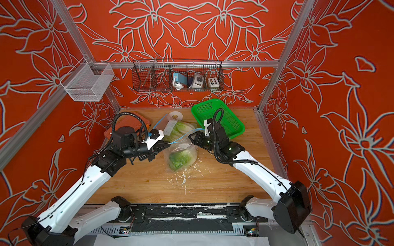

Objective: Open the zip-top bag and take out the chinese cabbages
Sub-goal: Adjust the zipper food storage bag at the center of the board.

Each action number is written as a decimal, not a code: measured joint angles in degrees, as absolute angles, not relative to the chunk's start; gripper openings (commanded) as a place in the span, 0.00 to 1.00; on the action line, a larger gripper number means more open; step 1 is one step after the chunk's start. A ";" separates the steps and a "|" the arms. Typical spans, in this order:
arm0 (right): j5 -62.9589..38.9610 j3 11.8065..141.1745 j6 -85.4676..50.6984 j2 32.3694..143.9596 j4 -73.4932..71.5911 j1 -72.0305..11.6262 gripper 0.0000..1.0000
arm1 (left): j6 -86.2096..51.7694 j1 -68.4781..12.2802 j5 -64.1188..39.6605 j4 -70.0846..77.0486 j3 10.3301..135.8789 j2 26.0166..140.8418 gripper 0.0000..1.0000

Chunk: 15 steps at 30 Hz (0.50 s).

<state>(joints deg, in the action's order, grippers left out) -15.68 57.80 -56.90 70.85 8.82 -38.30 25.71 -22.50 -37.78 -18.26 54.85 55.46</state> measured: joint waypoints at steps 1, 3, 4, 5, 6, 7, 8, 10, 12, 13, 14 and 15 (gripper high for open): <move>-15.64 57.80 -56.99 70.67 8.75 -38.30 0.53 | 25.69 -22.50 -37.76 -18.26 54.72 55.46 0.07; -15.53 57.76 -57.25 69.93 8.51 -38.30 0.55 | 25.69 -22.50 -37.63 -18.26 54.50 55.46 0.07; -15.55 57.69 -57.45 69.49 8.25 -38.30 0.56 | 25.69 -22.50 -37.58 -18.26 54.46 55.48 0.07; -15.55 57.54 -57.63 68.88 7.75 -38.33 0.57 | 25.67 -22.50 -37.58 -18.24 54.46 55.48 0.07; -15.55 57.25 -57.80 68.27 7.18 -38.33 0.58 | 25.67 -22.50 -37.58 -18.24 54.46 55.48 0.07; -15.53 56.88 -57.91 67.55 6.68 -38.33 0.58 | 25.67 -22.50 -37.60 -18.24 54.46 55.48 0.07; -15.51 56.40 -58.02 66.87 6.13 -38.33 0.59 | 25.67 -22.50 -37.58 -18.22 54.46 55.48 0.07; -15.44 55.59 -58.11 65.80 5.61 -38.33 0.59 | 25.67 -22.50 -37.60 -18.13 54.46 55.51 0.07; -15.44 55.22 -58.22 65.54 5.50 -38.30 0.53 | 25.67 -22.50 -37.63 -17.87 54.41 55.51 0.07; -15.46 55.20 -58.35 65.63 5.48 -38.33 0.50 | 25.65 -22.50 -37.63 -17.76 54.39 55.51 0.07; -15.51 55.20 -58.59 65.87 5.45 -38.33 0.47 | 25.65 -22.50 -37.63 -17.67 54.39 55.51 0.07; -15.55 55.20 -58.54 66.08 5.34 -38.33 0.44 | 25.65 -22.50 -37.63 -17.54 54.39 55.51 0.07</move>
